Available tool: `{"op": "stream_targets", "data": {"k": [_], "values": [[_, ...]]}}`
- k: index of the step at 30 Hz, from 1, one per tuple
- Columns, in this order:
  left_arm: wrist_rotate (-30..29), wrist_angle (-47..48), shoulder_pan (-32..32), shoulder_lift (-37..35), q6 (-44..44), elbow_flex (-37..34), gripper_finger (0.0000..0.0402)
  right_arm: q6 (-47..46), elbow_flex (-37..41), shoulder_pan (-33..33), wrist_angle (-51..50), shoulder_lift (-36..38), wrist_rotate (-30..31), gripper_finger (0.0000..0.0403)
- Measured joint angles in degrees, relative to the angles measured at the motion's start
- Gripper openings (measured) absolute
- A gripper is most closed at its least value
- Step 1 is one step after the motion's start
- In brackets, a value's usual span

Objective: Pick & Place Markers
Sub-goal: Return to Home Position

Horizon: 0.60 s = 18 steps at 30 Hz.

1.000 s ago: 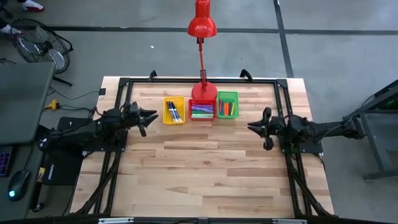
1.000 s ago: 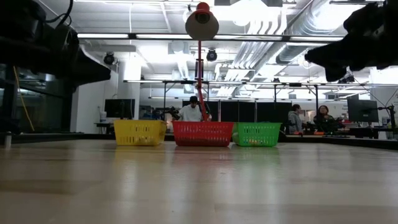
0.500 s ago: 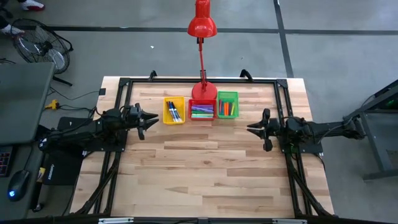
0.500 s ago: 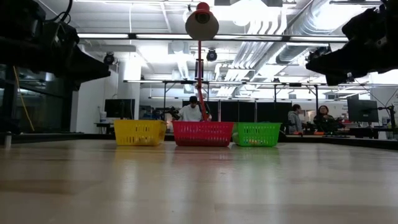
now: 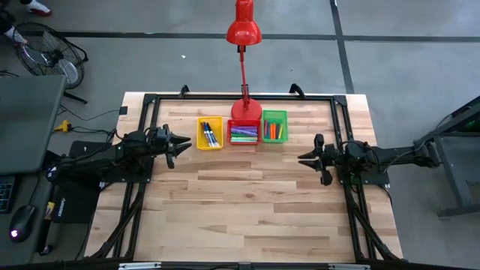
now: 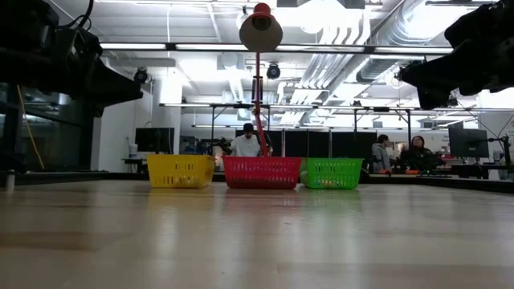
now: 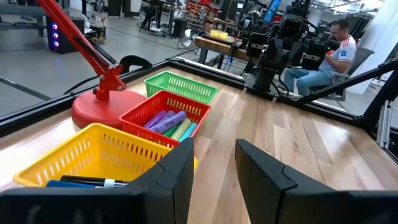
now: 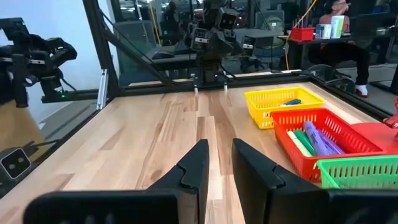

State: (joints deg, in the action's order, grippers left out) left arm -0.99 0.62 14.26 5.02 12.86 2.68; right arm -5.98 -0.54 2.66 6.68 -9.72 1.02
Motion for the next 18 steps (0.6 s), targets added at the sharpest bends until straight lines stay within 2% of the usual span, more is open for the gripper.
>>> {"op": "stream_targets", "data": {"k": [18], "values": [[-0.01, -0.02, 0.00, 0.00, 0.02, 0.00, 0.0115, 0.00, 0.02, 0.00, 0.00, 0.00, 0.02, 0.0062]]}}
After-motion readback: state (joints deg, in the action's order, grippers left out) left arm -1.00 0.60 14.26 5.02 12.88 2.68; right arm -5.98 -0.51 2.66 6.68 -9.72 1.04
